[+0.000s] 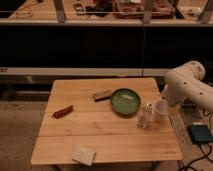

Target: Drag the ceramic bowl in a circle

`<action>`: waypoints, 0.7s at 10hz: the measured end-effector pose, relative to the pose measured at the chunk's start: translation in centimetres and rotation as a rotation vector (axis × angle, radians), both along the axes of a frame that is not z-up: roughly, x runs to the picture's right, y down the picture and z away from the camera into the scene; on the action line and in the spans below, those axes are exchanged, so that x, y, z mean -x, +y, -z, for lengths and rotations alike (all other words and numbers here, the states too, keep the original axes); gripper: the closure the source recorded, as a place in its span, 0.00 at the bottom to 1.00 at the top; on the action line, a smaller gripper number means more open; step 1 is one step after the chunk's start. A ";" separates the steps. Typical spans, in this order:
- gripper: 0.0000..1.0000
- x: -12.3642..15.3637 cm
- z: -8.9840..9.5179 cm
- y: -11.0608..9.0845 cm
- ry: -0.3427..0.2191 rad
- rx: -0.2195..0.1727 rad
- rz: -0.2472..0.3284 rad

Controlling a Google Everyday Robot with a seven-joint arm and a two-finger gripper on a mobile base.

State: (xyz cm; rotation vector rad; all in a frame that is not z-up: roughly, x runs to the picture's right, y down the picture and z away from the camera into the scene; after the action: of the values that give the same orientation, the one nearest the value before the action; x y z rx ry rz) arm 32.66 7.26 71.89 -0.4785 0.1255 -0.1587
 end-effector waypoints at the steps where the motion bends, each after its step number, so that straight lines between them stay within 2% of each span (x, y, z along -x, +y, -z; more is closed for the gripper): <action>1: 0.35 -0.2 -0.1 -0.6 -0.004 -0.011 0.042; 2: 0.35 0.0 -0.5 -2.0 -0.020 -0.026 0.115; 3: 0.35 0.7 -1.1 -4.1 -0.054 -0.045 0.218; 4: 0.35 1.7 -1.5 -5.2 -0.095 -0.052 0.287; 6: 0.35 4.6 -1.7 -6.0 -0.233 -0.041 0.442; 7: 0.35 5.7 -1.6 -6.1 -0.283 -0.036 0.493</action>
State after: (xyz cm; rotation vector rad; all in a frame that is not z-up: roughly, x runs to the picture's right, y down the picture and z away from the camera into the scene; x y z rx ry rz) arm 27.00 1.16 73.50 -0.3777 -0.0340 -0.7033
